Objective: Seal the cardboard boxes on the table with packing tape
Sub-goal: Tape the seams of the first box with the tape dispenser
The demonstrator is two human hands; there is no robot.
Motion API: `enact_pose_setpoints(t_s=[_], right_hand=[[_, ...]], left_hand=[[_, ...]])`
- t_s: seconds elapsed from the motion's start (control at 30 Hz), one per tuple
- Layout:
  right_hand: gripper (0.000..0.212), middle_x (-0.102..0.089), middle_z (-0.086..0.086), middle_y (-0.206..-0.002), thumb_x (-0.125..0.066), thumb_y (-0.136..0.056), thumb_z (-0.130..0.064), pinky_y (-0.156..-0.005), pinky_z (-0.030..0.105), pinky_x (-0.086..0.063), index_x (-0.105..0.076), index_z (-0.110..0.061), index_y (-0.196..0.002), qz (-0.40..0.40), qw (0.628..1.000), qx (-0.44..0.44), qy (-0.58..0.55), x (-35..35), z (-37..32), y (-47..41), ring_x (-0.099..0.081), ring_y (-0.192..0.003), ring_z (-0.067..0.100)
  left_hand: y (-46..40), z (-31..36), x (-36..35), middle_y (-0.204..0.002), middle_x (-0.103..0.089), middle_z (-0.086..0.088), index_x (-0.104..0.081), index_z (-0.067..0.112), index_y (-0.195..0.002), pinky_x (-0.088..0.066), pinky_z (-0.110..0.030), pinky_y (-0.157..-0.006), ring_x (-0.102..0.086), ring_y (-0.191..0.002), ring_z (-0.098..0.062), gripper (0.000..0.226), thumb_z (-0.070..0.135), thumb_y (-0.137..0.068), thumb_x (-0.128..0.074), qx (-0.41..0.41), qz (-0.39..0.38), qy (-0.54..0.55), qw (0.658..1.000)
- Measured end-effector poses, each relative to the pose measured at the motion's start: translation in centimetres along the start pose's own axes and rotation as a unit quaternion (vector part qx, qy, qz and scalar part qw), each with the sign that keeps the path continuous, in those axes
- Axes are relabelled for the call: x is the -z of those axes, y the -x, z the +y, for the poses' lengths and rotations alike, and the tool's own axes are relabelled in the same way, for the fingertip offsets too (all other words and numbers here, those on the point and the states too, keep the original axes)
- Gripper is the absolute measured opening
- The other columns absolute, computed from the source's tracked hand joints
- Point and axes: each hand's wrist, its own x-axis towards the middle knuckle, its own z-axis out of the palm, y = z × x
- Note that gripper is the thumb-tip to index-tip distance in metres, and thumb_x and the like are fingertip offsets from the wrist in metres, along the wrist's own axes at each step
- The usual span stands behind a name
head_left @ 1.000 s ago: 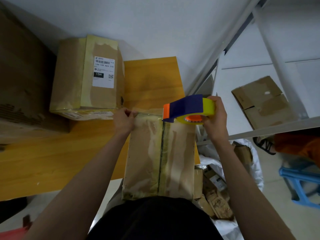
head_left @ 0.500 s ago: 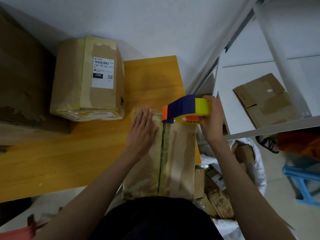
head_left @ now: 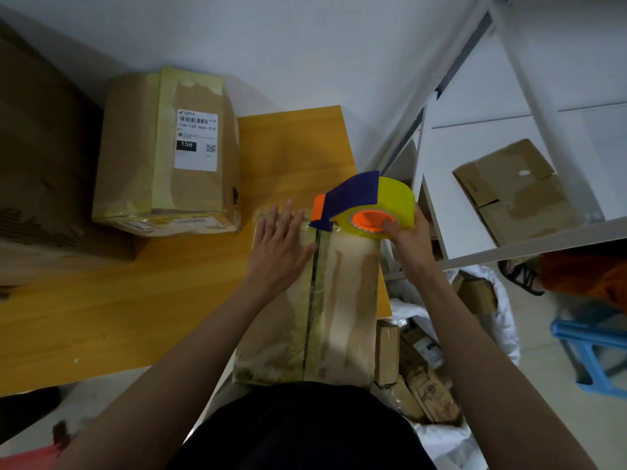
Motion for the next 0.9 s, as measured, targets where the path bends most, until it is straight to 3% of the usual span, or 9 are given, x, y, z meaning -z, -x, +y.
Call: enact_pose_setpoints(t_s=[0.13,0.3,0.4,0.53,0.6,0.73,0.8,0.9], right_hand=[[0.063,-0.068,0.008,-0.131,-0.075,-0.088,-0.012,-0.099,0.058,-0.054,-0.050,-0.022,-0.145,-0.030,0.998,-0.032,-0.054,-0.1,0.1,0.2,-0.067,-0.118,0.029],[0.061,-0.069,0.004,-0.129,-0.079,-0.089,-0.024,-0.094,0.056,-0.057,-0.053,-0.025,-0.144,-0.017,0.996,-0.044,-0.070,-0.2,0.9,2.4,-0.068,-0.117,0.026],[0.062,-0.070,0.004,-0.128,-0.078,-0.089,-0.017,-0.091,0.048,-0.060,-0.051,-0.021,-0.145,0.002,0.993,-0.052,-0.105,-0.4,1.9,4.7,-0.068,-0.116,0.023],[0.061,-0.068,0.003,-0.131,-0.079,-0.085,-0.028,-0.100,0.055,-0.054,-0.054,-0.029,-0.141,0.011,0.994,-0.042,-0.100,-0.5,3.5,7.7,-0.066,-0.121,0.024],[0.057,-0.068,-0.002,-0.130,-0.079,-0.087,-0.026,-0.101,0.046,-0.054,-0.053,-0.034,-0.137,0.021,0.996,-0.028,-0.086,-0.5,4.0,8.9,-0.065,-0.120,0.017],[0.054,-0.066,-0.016,-0.120,-0.076,-0.090,-0.009,-0.087,0.020,-0.054,-0.052,-0.041,-0.126,0.055,0.996,0.004,-0.064,-0.5,4.0,9.7,-0.066,-0.106,-0.003],[0.052,-0.068,-0.015,-0.115,-0.077,-0.088,-0.006,-0.084,0.020,-0.055,-0.055,-0.041,-0.119,0.073,0.996,0.016,-0.055,-0.4,3.5,9.7,-0.067,-0.102,-0.001],[0.052,-0.069,-0.006,-0.114,-0.080,-0.085,-0.011,-0.085,0.030,-0.057,-0.056,-0.044,-0.117,0.098,0.994,0.030,-0.041,0.4,3.4,10.3,-0.068,-0.102,0.010]], left_hand=[[-1.3,-0.5,0.6,-0.168,0.013,0.001,-0.001,0.025,-0.161,0.009,-0.045,-0.124,0.020,-0.153,-0.021,0.087,0.076,-0.091,-0.006,-0.014,-0.024,0.005,1.000],[-2.5,-1.5,1.4,-0.166,0.018,0.004,0.004,0.027,-0.160,0.013,-0.043,-0.122,0.024,-0.151,-0.019,0.090,0.079,-0.088,-0.004,-0.059,-0.051,-0.025,0.997],[-3.1,-2.2,1.8,-0.165,0.020,0.006,0.008,0.028,-0.160,0.007,-0.047,-0.124,0.023,-0.151,-0.019,0.093,0.083,-0.085,0.000,-0.102,-0.074,-0.053,0.991],[-2.7,-2.3,1.9,-0.168,0.010,0.001,0.004,0.026,-0.161,-0.005,-0.050,-0.124,0.010,-0.155,-0.026,0.097,0.085,-0.084,0.005,-0.168,-0.058,-0.121,0.977],[-2.0,-2.1,1.5,-0.169,0.006,-0.002,0.002,0.026,-0.161,-0.010,-0.052,-0.122,0.004,-0.155,-0.030,0.098,0.087,-0.085,0.000,-0.188,-0.040,-0.169,0.967],[-2.1,-1.6,1.6,-0.167,0.017,0.000,0.013,0.028,-0.159,-0.002,-0.052,-0.124,0.012,-0.154,-0.029,0.113,0.098,-0.074,-0.006,-0.167,-0.074,-0.175,0.968],[-2.2,-1.4,1.9,-0.166,0.021,0.001,0.015,0.028,-0.158,0.005,-0.050,-0.124,0.017,-0.153,-0.027,0.117,0.101,-0.069,-0.009,-0.150,-0.090,-0.155,0.972],[-2.1,-0.9,2.1,-0.165,0.023,0.001,0.016,0.028,-0.158,0.008,-0.049,-0.123,0.020,-0.152,-0.026,0.120,0.102,-0.068,-0.014,-0.120,-0.099,-0.138,0.978]])
